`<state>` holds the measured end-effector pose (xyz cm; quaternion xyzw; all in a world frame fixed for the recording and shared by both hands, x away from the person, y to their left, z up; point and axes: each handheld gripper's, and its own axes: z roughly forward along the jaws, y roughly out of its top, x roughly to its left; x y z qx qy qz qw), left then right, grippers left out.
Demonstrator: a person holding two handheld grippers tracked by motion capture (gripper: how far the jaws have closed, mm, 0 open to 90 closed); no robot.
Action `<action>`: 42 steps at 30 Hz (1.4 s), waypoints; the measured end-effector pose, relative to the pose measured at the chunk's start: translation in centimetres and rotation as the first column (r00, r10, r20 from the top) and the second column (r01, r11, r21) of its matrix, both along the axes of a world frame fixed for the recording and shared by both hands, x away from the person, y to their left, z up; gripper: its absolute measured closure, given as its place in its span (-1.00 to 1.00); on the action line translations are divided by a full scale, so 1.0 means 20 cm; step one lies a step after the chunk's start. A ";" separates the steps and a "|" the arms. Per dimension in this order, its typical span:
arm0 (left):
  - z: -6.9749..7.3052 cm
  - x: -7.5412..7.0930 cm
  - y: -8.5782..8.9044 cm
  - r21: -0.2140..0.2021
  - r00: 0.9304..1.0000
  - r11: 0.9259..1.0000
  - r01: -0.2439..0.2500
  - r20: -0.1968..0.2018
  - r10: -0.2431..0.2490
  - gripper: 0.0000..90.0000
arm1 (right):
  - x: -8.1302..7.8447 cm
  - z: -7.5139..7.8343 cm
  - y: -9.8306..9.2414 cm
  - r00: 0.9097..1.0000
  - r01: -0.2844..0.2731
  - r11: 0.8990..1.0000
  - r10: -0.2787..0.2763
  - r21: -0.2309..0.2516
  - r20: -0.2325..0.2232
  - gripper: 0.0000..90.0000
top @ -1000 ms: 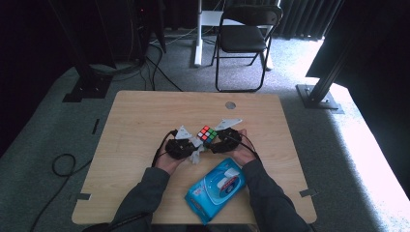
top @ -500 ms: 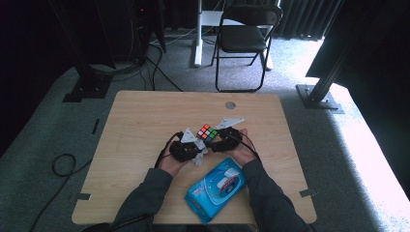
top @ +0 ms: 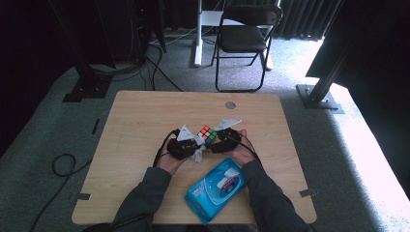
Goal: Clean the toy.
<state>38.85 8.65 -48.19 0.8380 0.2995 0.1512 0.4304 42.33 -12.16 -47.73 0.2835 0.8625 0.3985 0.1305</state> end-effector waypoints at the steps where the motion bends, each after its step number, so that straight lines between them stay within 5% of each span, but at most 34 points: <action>1: 0.00 0.00 0.00 -0.001 1.000 1.000 0.000 0.001 0.000 0.83 | 0.00 0.00 0.00 1.000 0.003 1.000 -0.003 0.000 0.001 -0.23; 21: -0.07 0.02 -0.06 0.033 0.998 0.998 0.048 -0.046 -0.046 0.81 | 0.01 0.02 0.00 0.999 0.039 0.999 -0.039 0.009 0.000 -0.23; 42: -0.09 0.05 0.01 0.029 0.999 1.000 0.012 -0.051 -0.010 0.82 | 0.00 0.08 -0.04 1.000 0.028 0.998 -0.028 0.055 -0.001 -0.23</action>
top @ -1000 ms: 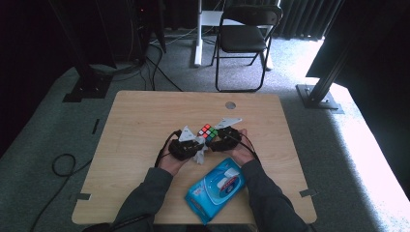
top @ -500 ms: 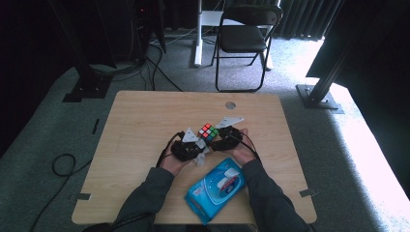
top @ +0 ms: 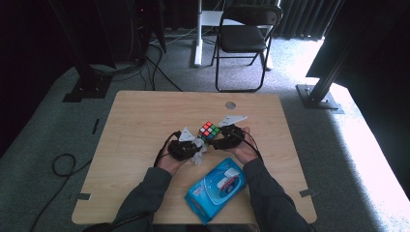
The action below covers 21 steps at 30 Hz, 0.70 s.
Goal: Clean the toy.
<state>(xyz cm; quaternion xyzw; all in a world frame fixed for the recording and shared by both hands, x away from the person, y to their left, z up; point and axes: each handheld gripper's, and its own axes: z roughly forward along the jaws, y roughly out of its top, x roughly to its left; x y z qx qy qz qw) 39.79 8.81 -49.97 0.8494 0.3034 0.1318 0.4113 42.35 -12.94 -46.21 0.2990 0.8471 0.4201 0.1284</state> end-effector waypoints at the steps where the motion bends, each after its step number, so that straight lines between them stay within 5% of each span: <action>1: 0.00 0.00 0.00 -0.001 1.000 1.000 -0.002 0.001 0.002 0.82 | 0.00 0.00 0.00 1.000 -0.002 1.000 0.002 0.005 -0.003 -0.23; 21: -0.02 0.03 0.04 -0.027 0.999 0.998 -0.050 -0.004 0.050 0.82 | -0.01 0.02 0.02 0.998 -0.050 0.996 0.053 0.071 -0.038 -0.23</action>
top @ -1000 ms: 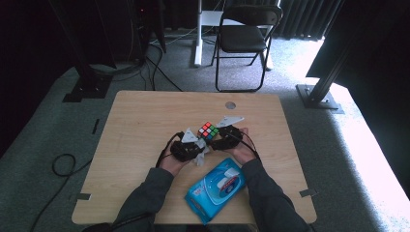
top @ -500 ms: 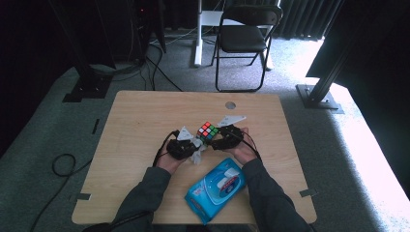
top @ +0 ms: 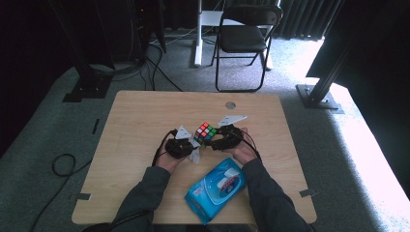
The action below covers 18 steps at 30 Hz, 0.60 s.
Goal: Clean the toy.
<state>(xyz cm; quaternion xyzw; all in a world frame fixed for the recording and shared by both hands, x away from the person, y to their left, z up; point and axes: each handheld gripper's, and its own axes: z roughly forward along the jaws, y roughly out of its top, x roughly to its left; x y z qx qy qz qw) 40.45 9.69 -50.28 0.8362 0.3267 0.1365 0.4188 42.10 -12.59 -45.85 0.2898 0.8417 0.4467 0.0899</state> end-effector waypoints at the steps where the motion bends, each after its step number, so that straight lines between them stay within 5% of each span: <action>1: 0.00 0.00 0.00 -0.004 1.000 1.000 -0.003 0.001 0.003 0.82 | 0.00 0.00 0.00 1.000 -0.004 1.000 0.004 0.005 -0.001 -0.23; 11: 0.01 0.01 0.04 -0.048 0.998 0.997 -0.065 0.014 0.065 0.82 | -0.01 0.02 0.01 0.999 -0.039 0.999 0.039 0.034 -0.012 -0.23; 18: 0.01 0.01 0.04 -0.053 0.998 0.997 -0.063 0.018 0.064 0.82 | -0.01 0.02 0.01 0.999 -0.044 0.998 0.044 0.038 -0.012 -0.23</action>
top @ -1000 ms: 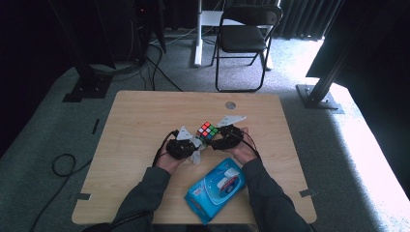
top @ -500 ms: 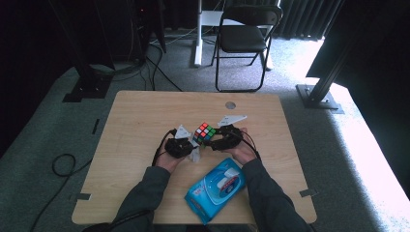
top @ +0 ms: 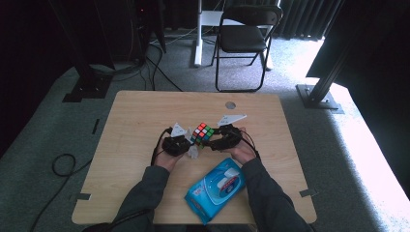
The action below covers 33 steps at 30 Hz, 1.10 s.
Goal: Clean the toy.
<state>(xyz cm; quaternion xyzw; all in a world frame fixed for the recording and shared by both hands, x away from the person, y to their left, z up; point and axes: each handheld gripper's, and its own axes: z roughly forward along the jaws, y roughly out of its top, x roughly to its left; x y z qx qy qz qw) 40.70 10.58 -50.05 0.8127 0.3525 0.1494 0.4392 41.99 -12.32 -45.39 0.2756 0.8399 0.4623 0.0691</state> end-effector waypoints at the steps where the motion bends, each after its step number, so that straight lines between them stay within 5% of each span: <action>1: 0.00 0.00 0.00 0.000 1.000 1.000 0.006 0.001 -0.006 0.82 | 0.00 0.00 0.00 1.000 -0.002 1.000 0.002 0.004 -0.004 -0.23; 20: -0.01 -0.04 -0.08 -0.001 0.995 0.995 0.095 0.021 -0.095 0.82 | 0.00 0.01 0.02 1.000 0.006 0.999 -0.006 0.031 -0.007 -0.23; 33: -0.01 -0.06 -0.10 -0.007 0.993 0.994 0.113 0.029 -0.113 0.82 | 0.01 0.02 0.01 1.000 0.019 0.999 -0.018 0.048 -0.022 -0.23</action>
